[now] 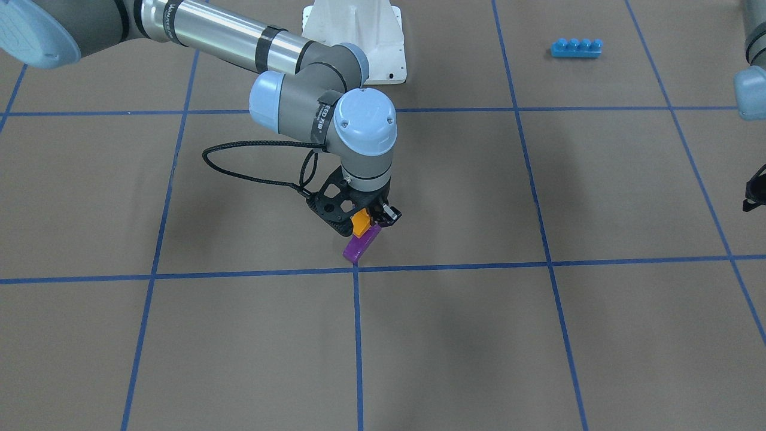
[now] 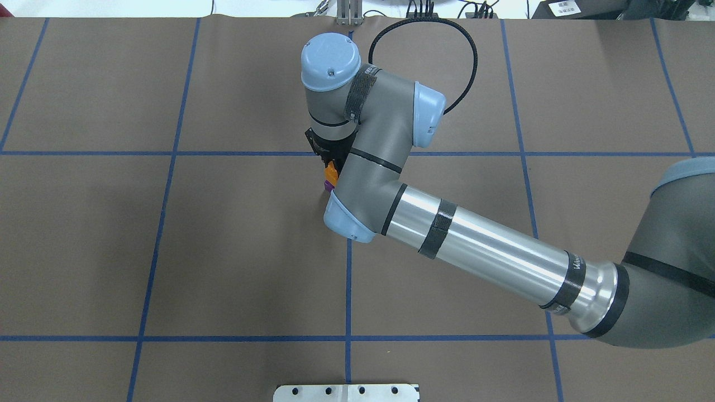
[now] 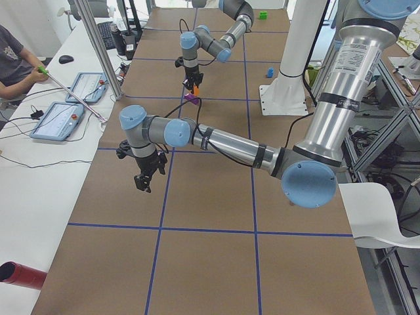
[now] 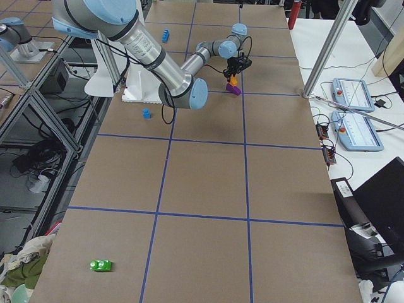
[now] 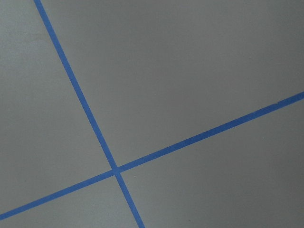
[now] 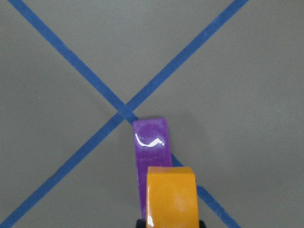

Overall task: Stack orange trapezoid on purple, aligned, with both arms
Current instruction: 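Align and lower the orange block onto the purple block with the right gripper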

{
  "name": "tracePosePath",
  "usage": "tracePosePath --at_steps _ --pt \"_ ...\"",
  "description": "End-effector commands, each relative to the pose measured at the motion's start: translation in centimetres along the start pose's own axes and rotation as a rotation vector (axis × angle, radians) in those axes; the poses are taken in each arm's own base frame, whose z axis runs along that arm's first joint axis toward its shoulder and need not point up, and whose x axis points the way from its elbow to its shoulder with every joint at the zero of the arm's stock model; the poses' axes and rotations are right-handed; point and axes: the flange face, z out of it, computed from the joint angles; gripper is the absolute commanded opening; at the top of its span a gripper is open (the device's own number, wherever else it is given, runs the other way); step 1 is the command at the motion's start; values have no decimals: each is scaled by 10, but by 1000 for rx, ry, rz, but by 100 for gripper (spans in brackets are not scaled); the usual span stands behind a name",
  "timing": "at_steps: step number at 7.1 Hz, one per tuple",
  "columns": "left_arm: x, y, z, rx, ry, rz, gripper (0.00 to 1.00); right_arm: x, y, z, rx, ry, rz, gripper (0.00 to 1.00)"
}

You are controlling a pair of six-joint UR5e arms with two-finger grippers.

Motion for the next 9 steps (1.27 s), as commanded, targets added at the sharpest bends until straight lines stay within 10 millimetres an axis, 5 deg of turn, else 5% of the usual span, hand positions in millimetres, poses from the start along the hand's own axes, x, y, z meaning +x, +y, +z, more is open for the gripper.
tracePosePath --at_steps 1,9 --pt "0 0 0 -1 -1 0 100 -1 0 -1 1 -3 -2 0" --pt "0 0 1 -1 0 1 100 1 -4 6 0 -19 -6 0"
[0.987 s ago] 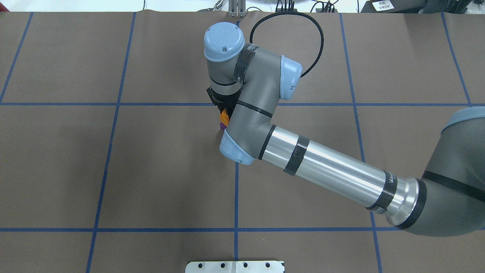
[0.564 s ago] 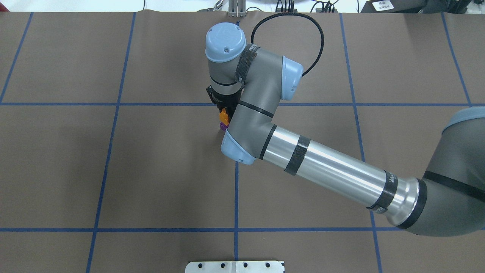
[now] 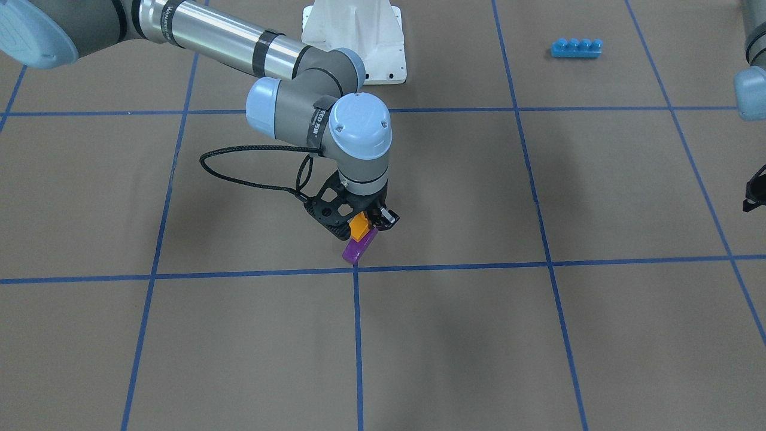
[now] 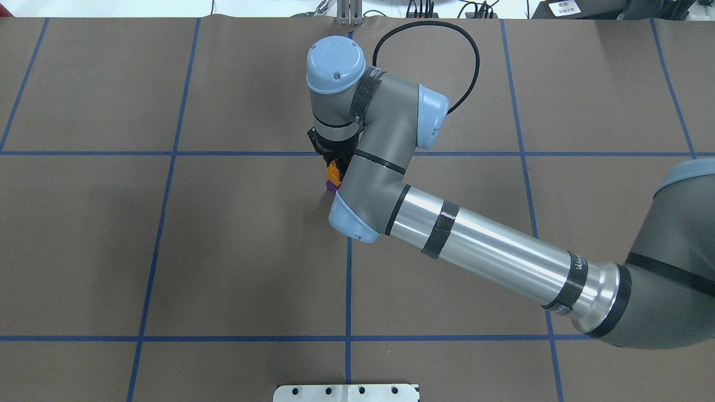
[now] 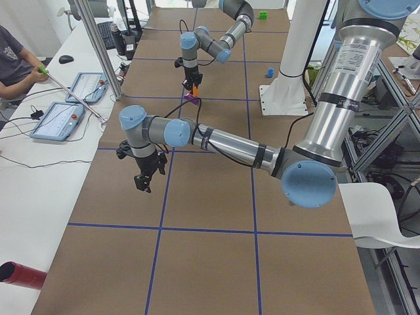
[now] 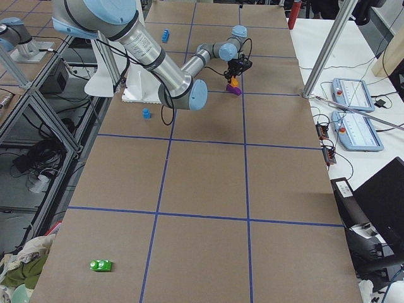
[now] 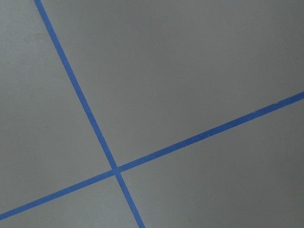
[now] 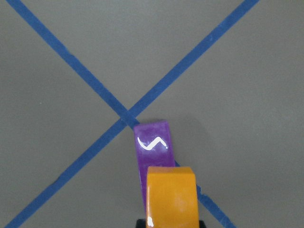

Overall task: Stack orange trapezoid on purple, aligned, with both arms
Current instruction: 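Align and lower the orange block onto the purple block with the right gripper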

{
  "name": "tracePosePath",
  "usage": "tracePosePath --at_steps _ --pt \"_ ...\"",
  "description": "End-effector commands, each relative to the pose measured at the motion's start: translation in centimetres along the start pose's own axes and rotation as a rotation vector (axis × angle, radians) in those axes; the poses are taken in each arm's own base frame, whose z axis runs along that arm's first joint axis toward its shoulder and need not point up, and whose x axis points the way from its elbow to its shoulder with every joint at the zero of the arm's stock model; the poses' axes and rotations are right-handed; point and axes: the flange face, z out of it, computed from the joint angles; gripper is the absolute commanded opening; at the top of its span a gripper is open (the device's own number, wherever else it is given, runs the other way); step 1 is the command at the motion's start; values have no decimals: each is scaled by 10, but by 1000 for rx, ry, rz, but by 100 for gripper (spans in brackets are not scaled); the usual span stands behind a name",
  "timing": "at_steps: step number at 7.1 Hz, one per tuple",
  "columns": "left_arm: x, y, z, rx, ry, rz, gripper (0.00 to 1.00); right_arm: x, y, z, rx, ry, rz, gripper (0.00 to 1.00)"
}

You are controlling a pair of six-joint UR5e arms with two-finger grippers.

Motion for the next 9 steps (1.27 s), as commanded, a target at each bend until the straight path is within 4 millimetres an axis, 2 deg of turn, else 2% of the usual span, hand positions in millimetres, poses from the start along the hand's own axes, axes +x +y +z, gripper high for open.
tracePosePath --at_steps 1,3,5,9 --pt "0 0 0 0 0 0 100 -1 2 -1 -2 -3 0 0" --pt "0 0 0 0 0 -1 100 0 4 3 -1 4 -1 0" --pt "0 0 1 -2 0 -1 100 -1 2 17 10 -10 -6 0" --pt "0 0 1 -2 0 -1 100 -1 1 18 10 -9 -4 0"
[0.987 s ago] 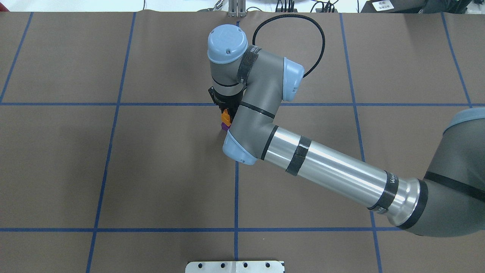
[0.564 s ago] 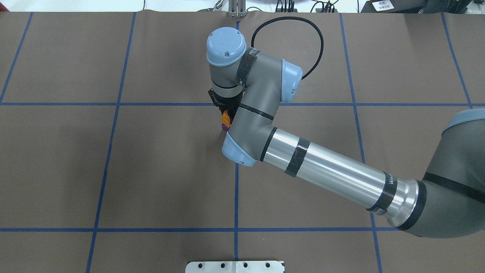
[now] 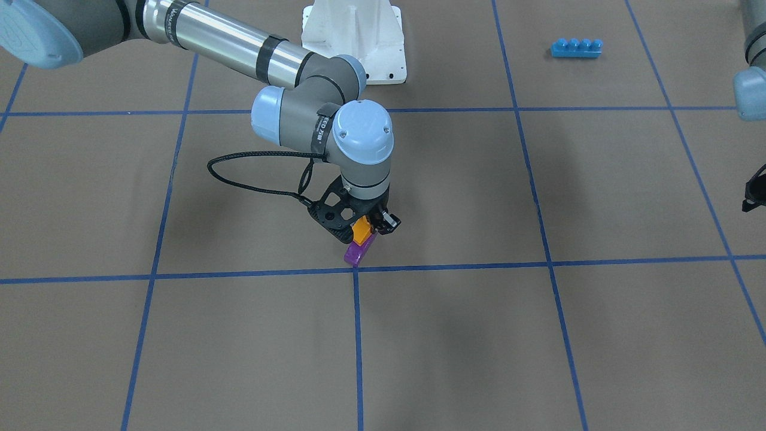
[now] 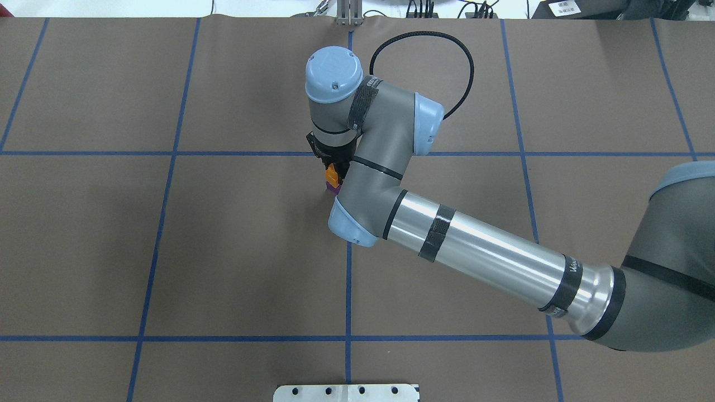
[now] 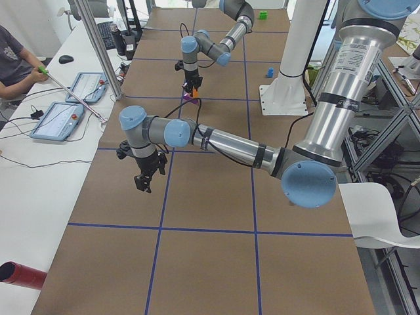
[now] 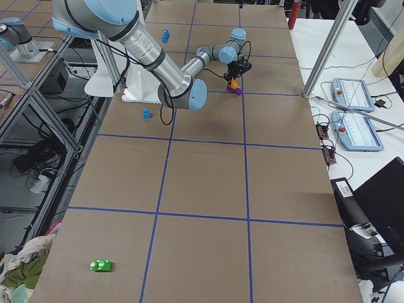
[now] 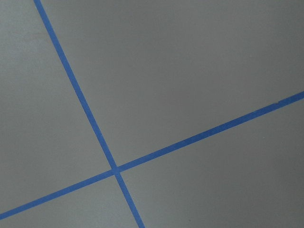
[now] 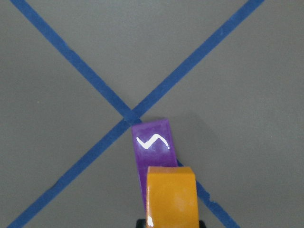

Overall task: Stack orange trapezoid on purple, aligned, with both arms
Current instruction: 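Align and lower the orange block onto the purple block with the right gripper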

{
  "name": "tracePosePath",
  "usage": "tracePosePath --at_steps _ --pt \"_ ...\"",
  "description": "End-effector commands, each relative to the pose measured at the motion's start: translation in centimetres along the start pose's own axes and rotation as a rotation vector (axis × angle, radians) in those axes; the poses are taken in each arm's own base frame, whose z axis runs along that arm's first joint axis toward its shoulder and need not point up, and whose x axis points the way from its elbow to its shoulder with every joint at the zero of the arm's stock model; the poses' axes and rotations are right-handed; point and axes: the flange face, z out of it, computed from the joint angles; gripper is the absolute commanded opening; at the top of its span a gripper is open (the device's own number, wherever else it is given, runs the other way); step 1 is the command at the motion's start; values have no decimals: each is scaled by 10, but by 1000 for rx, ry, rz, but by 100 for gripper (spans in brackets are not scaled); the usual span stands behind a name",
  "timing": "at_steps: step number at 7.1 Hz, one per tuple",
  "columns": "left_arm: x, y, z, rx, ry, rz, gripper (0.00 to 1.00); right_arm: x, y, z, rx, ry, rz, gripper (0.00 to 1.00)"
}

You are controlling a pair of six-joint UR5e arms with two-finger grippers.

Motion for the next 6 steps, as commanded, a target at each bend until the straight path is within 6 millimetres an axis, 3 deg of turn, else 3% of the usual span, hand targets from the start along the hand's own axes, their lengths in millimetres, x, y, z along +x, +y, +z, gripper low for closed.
tracePosePath --at_steps 1,6 --pt "0 0 0 0 0 0 100 1 -1 2 1 3 -1 0" --pt "1 -1 -1 2 0 0 100 4 -5 5 2 2 -8 0"
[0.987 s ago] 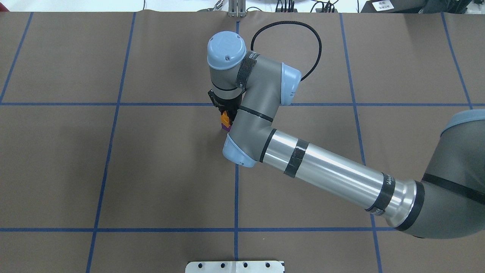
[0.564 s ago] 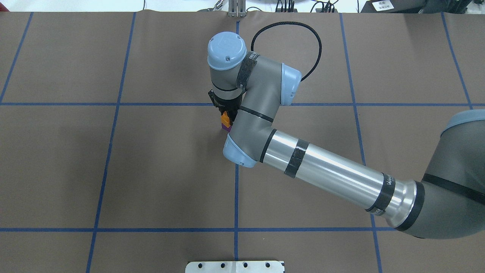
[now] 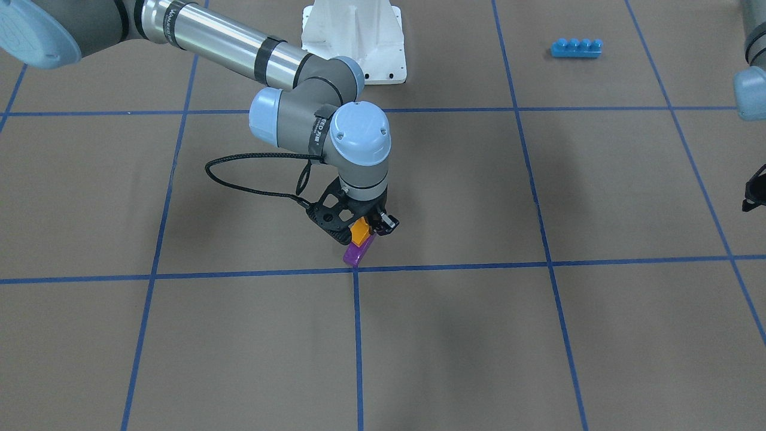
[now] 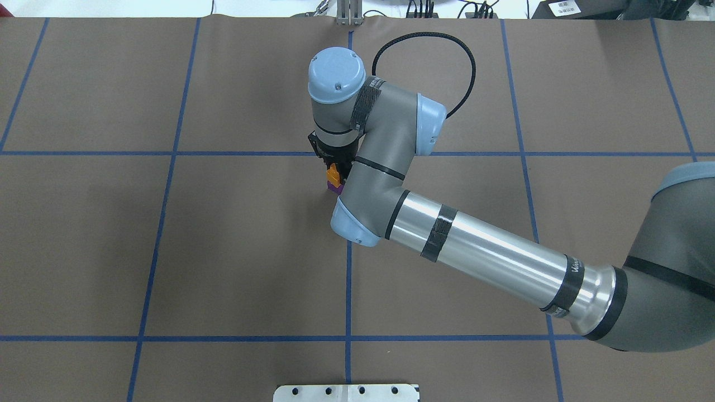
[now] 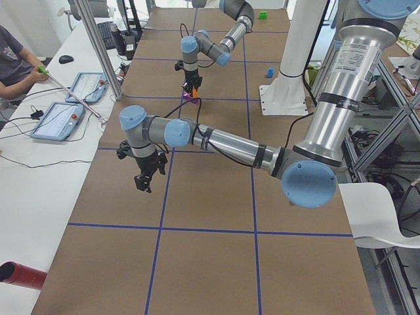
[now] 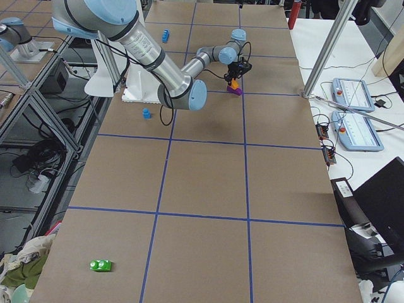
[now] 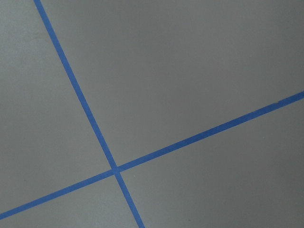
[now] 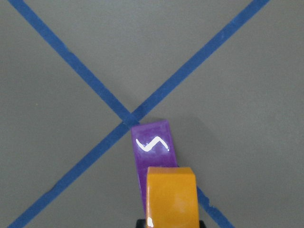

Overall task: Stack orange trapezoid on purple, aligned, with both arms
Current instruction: 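Align and lower the orange block onto the purple block with the right gripper, then open the right gripper and raise it away from the stack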

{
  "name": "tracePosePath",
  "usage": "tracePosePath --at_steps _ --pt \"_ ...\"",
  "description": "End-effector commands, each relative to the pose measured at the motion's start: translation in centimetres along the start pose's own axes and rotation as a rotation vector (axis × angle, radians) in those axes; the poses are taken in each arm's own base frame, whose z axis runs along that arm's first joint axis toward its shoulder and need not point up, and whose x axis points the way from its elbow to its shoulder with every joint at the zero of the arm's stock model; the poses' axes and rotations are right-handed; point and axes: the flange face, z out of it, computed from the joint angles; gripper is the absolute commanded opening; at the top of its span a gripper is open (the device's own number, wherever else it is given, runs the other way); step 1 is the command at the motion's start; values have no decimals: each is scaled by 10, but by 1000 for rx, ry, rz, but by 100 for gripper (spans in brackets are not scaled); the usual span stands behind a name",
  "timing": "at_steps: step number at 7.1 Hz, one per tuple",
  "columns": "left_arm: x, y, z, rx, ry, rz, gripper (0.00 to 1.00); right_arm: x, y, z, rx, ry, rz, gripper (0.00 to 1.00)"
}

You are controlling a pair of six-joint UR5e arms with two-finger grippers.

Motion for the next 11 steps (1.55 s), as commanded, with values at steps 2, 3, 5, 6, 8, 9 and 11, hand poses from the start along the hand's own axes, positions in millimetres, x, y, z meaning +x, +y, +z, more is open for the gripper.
tracePosePath --at_steps 2,3,5,6,8,9,11 --pt "0 -1 -1 2 0 0 100 1 -2 0 0 -2 2 0" --pt "0 -1 -1 2 0 0 100 2 -2 0 1 -1 4 75" --pt "1 -1 -1 2 0 0 100 8 -3 -4 -4 -14 -1 100" --pt "2 -3 -3 4 -1 0 100 8 -4 -12 -5 -27 -3 100" --pt "3 -5 -5 9 -2 6 100 13 -15 -55 -16 -92 -6 100" --pt "3 -5 -7 13 -3 15 100 50 -31 -103 -5 -130 -12 100" --pt "-4 1 -13 33 -9 11 100 155 -68 -179 67 -61 -255 100"
